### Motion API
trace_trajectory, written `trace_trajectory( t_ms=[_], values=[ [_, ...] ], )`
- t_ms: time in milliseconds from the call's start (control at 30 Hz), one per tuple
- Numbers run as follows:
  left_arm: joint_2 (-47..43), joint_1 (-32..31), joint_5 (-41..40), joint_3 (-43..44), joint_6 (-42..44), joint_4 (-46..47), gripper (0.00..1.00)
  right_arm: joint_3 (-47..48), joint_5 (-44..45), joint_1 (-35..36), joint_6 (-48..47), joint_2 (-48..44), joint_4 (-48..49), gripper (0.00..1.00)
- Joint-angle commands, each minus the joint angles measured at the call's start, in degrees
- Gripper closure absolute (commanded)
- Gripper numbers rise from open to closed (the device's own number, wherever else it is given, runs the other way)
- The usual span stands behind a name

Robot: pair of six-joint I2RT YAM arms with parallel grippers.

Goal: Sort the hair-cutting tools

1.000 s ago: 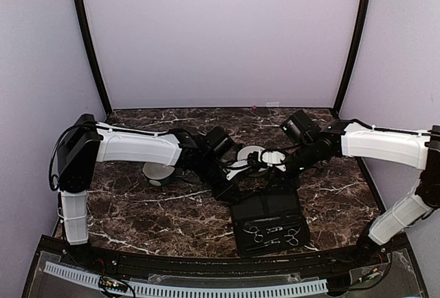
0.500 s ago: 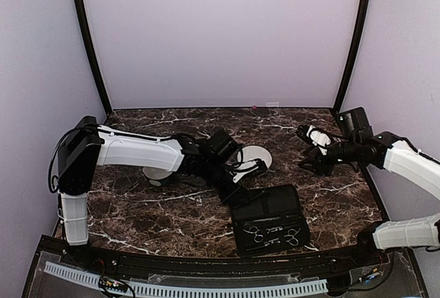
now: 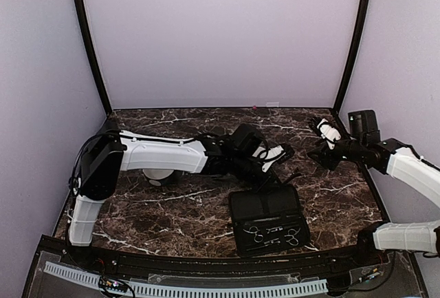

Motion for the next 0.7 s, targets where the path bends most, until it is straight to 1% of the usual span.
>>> trace_trajectory(
  t_ms=[0,167,333,500,667],
  values=[
    [3.9,-0.3,-1.5,4.5,-0.7,4.4,1.0,-1.0,2.0,-0.7,0.7,-1.9,3.2,0.54],
    [9.7,-0.4,-0.5,11.0,-0.3,3.4,1.0,-1.7,5.1,-1.1,0.6,-2.6,4.5,0.54],
    [13.2,-0.6,-2.8,14.3,1.1,1.9,1.0,-1.9,4.7,-1.3,0.2,-2.9,4.5,0.54],
    [14.9,-0.6,-7.4,17.5,3.7,-4.6,1.0,-2.2,4.6,-1.3,-0.2,-3.0,4.4,0.54],
    [15.0,-0.6,-8.3,17.2,6.0,-9.8,1.0,-2.2,4.5,-1.3,-0.7,-3.0,4.5,0.54]
  ],
)
